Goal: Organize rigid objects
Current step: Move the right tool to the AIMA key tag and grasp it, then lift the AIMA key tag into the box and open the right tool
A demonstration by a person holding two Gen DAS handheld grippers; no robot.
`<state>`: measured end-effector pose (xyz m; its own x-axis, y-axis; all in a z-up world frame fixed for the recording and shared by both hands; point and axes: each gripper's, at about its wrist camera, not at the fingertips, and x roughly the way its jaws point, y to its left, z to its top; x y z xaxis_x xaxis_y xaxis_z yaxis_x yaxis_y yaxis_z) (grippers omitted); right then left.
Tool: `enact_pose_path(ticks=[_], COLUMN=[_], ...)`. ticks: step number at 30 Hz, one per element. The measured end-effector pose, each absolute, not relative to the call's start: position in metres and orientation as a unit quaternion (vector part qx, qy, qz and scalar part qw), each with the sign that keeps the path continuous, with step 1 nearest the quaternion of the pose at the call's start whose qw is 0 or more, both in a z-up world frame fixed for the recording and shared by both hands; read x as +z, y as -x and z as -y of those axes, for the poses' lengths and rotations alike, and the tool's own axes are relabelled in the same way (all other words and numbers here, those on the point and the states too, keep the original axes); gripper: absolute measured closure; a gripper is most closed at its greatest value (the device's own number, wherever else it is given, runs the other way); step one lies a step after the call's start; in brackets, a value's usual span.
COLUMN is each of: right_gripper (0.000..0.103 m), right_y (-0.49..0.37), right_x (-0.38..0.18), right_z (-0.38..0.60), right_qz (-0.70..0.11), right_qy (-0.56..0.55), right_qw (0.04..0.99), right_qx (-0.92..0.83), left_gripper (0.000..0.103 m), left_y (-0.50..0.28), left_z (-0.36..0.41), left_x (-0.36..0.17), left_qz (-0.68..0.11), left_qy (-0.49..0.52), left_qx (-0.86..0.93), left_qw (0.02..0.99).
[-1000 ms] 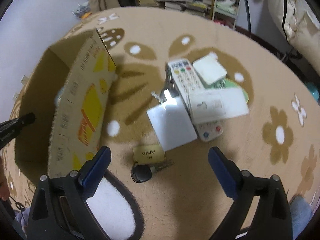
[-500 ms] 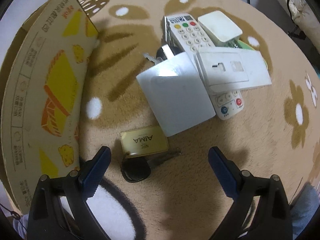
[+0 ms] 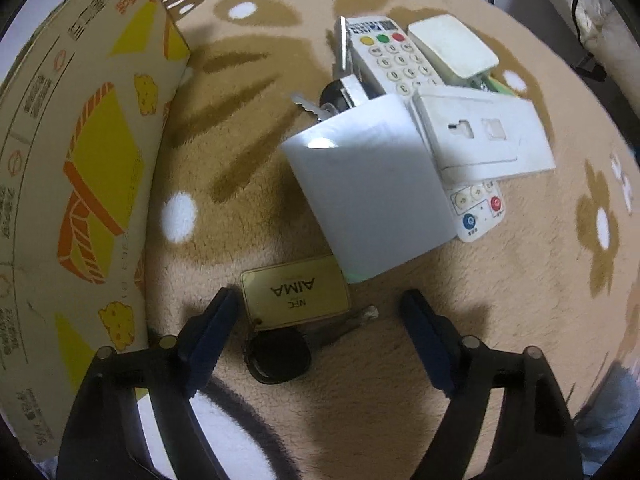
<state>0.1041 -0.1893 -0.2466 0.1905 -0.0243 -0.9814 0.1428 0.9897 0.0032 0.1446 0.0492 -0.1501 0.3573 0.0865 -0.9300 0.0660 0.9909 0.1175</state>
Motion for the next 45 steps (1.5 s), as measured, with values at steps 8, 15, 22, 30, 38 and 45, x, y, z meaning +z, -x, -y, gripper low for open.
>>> enact_pose_path(ticks=[8, 15, 22, 30, 38, 45], right_gripper=[0.024, 0.042, 0.044, 0.044, 0.044, 0.045], right_y=[-0.106, -0.104, -0.105, -0.100, -0.104, -0.103], right_x=[-0.248, -0.244, -0.238, -0.227, -0.214, -0.194], right_z=[0.166, 0.167, 0.174, 0.173, 0.167, 0.196], right_qz=[-0.625, -0.628, -0.636, -0.636, -0.628, -0.612], right_qy=[-0.018, -0.022, -0.041, -0.068, -0.066, -0.074], right_qw=[0.778, 0.776, 0.770, 0.769, 0.775, 0.787], right_qx=[-0.059, -0.054, -0.024, 0.000, 0.006, 0.002], left_gripper=[0.094, 0.094, 0.094, 0.094, 0.094, 0.094], left_y=[-0.144, -0.144, -0.143, -0.143, -0.144, -0.144], left_z=[-0.047, -0.049, -0.047, -0.047, -0.049, -0.049], left_x=[-0.151, -0.151, -0.151, -0.151, -0.151, -0.151], left_qz=[-0.565, -0.566, -0.567, -0.566, -0.567, -0.568], left_qy=[-0.076, -0.069, -0.067, -0.068, -0.067, -0.061], left_qx=[0.011, 0.011, 0.011, 0.010, 0.009, 0.008], left_qw=[0.822, 0.821, 0.821, 0.821, 0.821, 0.821])
